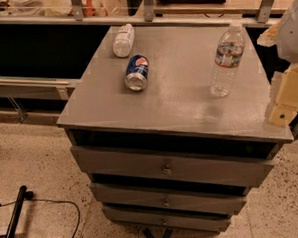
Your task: Knock water bottle over
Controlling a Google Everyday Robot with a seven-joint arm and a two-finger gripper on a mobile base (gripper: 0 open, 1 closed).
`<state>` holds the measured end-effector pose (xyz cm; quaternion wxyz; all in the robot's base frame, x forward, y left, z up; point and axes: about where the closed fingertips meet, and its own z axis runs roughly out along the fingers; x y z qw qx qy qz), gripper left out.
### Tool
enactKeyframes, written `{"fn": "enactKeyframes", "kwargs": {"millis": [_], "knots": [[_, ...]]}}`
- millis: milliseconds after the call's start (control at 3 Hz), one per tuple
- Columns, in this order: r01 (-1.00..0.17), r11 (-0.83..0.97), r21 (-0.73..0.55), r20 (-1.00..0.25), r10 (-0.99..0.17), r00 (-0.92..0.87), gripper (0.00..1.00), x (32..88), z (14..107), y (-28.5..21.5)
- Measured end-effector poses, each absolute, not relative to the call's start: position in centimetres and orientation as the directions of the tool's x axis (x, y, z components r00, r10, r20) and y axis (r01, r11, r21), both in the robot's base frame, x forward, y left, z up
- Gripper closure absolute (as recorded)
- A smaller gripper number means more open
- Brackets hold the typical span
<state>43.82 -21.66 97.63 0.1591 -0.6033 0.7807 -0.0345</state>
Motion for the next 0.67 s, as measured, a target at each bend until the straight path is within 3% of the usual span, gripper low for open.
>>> {"fn": "enactKeyframes", "kwargs": {"millis": [333, 667], "knots": [[-0.929, 0.274, -0.247, -0.22, -0.95, -0.222, 0.0, 43.8, 97.6, -21.9], [-0.913, 0.325, -0.246, -0.356, -0.906, -0.227, 0.0, 43.5, 97.4, -24.3]]}}
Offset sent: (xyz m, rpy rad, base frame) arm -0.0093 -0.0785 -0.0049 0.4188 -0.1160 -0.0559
